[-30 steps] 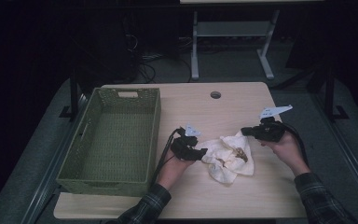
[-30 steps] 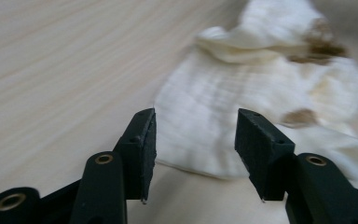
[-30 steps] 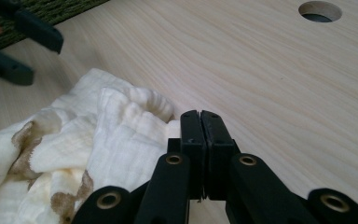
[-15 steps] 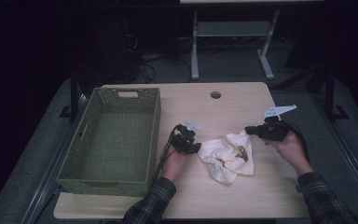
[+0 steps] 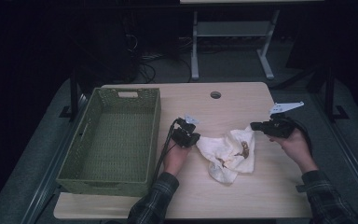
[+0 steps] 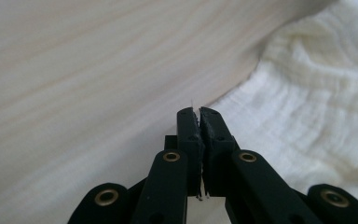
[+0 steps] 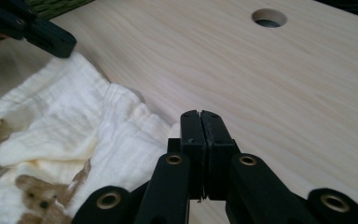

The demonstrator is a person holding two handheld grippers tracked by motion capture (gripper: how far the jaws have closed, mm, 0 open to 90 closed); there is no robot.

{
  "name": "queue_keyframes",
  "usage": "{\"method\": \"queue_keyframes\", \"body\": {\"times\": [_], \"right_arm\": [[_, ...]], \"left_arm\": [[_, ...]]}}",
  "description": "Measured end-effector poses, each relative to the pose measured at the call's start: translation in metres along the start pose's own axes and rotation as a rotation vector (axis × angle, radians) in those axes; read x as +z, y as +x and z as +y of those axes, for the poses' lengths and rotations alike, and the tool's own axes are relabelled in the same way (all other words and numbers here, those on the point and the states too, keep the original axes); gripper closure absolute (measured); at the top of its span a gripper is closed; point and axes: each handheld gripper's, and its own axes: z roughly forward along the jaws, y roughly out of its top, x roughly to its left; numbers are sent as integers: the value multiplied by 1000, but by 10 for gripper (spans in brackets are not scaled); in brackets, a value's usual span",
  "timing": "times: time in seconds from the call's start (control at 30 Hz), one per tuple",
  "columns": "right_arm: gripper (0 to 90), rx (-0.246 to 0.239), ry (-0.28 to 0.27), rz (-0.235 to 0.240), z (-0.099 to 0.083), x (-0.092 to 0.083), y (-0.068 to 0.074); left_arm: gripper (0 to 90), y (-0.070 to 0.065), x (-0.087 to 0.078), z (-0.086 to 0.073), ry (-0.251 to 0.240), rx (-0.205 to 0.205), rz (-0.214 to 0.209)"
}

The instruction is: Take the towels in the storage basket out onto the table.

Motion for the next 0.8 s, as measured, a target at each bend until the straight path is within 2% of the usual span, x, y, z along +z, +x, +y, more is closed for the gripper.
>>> {"method": "queue_keyframes", "body": {"times": [0.17, 0.2, 0.23, 0.27, 0.3, 0.37, 0.4, 0.43, 0.5, 0.6, 0.7, 0.8], "right_arm": [[883, 24, -8, -38, 1, -8, -16], [883, 24, -8, -38, 1, -8, -16], [883, 35, -8, -51, 0, -9, -24], [883, 36, -6, -58, -1, -9, -28], [883, 49, -1, -67, -2, -9, -31], [885, 59, 1, -80, -5, -9, -38], [885, 59, 1, -80, -5, -9, -38], [886, 73, 10, -95, -8, -9, -43], [886, 81, 17, -105, -10, -7, -47], [886, 82, 36, -113, -12, 1, -49], [886, 86, 61, -122, -13, 13, -49], [885, 80, 79, -125, -14, 21, -49]], "left_arm": [[874, 8, 1, 14, -25, -7, 54], [874, 8, 1, 14, -25, -7, 54], [875, 14, 3, 19, -36, -19, 78], [875, 14, 3, 19, -36, -19, 78], [876, 21, 4, 22, -41, -34, 99], [876, 27, 6, 23, -44, -43, 128], [876, 27, 6, 23, -44, -43, 128], [877, 33, 9, 24, -41, -49, 156], [877, 37, 14, 25, -39, -55, 178], [876, 41, 20, 24, -27, -61, 181], [874, 43, 35, 21, 10, -53, 195], [868, 45, 40, 19, 28, -54, 189]]}}
